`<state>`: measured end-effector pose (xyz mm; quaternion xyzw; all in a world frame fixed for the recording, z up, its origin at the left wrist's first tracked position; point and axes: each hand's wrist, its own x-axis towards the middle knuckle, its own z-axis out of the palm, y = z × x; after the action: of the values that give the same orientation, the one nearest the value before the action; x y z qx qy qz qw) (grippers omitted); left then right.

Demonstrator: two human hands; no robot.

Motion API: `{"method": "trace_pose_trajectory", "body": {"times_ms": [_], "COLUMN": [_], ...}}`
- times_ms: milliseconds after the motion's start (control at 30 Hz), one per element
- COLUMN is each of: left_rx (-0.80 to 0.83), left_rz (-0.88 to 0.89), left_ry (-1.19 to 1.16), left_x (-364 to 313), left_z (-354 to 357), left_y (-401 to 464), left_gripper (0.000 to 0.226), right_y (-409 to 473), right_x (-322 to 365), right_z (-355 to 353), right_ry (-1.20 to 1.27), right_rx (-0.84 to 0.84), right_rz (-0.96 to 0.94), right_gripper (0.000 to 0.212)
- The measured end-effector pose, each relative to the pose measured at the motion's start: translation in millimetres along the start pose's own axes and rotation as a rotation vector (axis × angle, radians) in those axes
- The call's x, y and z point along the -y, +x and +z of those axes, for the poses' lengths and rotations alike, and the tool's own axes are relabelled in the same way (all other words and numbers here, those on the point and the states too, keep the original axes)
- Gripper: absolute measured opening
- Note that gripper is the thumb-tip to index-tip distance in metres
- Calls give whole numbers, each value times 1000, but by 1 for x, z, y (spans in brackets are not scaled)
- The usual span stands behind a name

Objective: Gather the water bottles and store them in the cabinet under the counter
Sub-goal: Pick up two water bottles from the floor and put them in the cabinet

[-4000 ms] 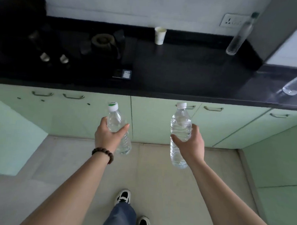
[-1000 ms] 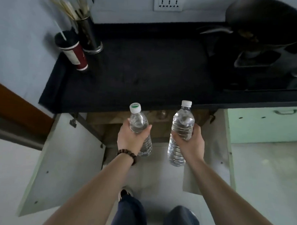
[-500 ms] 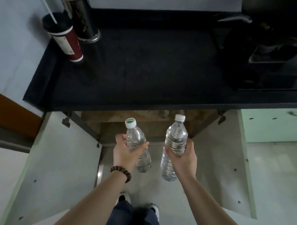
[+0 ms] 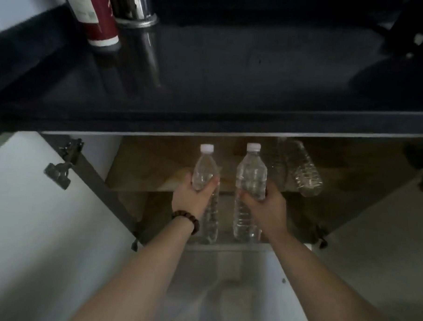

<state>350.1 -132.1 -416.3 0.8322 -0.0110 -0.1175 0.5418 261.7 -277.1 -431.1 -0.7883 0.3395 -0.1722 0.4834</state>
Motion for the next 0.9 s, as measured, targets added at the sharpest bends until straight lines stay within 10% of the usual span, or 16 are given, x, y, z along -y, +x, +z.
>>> {"method": "trace_pose_trajectory", "body": {"times_ms": [300,500,900], "left_rx": [45,87,66], "left_rz": [24,31,281], "left_ry": [-26,-20,154], "left_x": [-20,-24,-2], "left_z": [22,32,42], "left_y": [91,114,108], "left_gripper": [94,44,22], "right_y": [92,125,137], "right_x": [0,0,15], "right_z": [41,60,72], "right_ry": [-6,-75,-457], "right_rx": [-12,-60,-82], "right_rz": [-124,-99,-156], "right_gripper": [30,56,43]}}
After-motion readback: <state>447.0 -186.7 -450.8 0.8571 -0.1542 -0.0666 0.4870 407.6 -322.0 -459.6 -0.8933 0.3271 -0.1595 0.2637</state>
